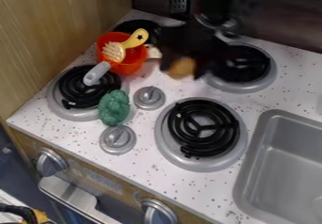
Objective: Put the chicken leg to the orange pot
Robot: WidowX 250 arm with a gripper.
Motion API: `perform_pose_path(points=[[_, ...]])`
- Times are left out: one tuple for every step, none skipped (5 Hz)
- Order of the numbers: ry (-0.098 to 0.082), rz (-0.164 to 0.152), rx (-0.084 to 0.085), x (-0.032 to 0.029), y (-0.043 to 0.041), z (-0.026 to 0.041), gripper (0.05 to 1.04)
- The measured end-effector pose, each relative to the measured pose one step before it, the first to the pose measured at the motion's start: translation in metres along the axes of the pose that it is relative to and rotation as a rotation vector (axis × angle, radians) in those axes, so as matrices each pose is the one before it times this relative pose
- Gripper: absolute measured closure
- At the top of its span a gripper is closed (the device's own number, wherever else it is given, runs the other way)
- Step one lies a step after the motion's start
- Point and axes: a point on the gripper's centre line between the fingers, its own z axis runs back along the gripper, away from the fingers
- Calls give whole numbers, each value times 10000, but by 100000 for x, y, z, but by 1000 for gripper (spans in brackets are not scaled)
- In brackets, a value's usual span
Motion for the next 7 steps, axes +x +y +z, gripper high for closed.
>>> perform_pose_path(points=[[-935,-335,40,2490,1770,-965,327],[-722,-268,42,1665,1936,-2256,327],[-483,25,-7,871,585,-1189,327],[-95,397,129,17,666,-1908,327],[-99,452,100,392,131,-502,327],[-72,400,248,-34,-55,-891,327],[-154,99,106,939,748,-208,327]])
